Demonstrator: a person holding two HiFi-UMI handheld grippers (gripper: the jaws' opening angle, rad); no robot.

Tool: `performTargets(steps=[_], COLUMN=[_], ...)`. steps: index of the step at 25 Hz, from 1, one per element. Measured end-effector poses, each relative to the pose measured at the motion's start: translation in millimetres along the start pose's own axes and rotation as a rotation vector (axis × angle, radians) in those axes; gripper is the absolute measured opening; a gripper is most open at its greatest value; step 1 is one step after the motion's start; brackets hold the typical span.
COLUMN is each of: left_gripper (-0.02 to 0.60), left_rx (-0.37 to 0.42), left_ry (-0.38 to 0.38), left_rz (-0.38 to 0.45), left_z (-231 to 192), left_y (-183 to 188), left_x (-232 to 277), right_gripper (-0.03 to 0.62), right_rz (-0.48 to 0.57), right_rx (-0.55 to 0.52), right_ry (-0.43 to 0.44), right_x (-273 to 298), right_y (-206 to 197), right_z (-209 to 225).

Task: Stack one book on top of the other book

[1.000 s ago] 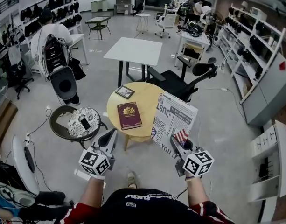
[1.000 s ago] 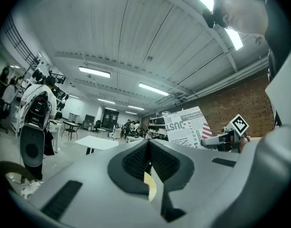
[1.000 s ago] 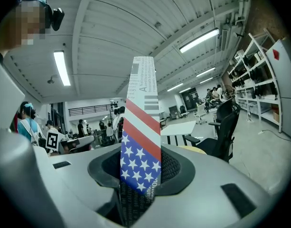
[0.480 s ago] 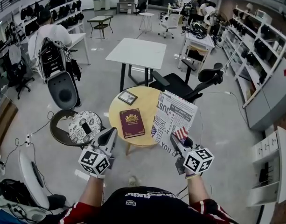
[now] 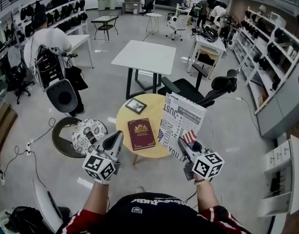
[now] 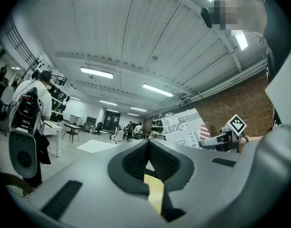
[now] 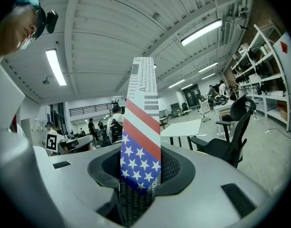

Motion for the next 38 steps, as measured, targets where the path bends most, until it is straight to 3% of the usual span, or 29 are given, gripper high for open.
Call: performTargets(steps=[14,26,38], left_gripper=[0.015,0.015,0.015], left_rx=[0.03,0.054,0.079], left_ry=[0.004,0.025,0.023], left_rz=[-0.017,-0.028,-0.027], left_z=[-35,-27,-5], left_y=[-14,-20,-27], left_x=[11,9,35], right_gripper=[0.17,0.17,0.17], right_rz=[-0.072,-0.118,-0.175], right_rx=[0.036,0.057,0.1], right_ry=[0.015,0.088,0.171], right_x=[41,69,109], right_y=[-14,-17,-25], right_z=[-1,7,41])
Point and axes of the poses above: the fingertips, and each gripper's own axes: x forward along the fingers, z to its right, y out of its top, the point moved 1 cm from there along -x, backward along the fingers, and after that the axes turned 15 degrees about y, right-handed, at the moved point
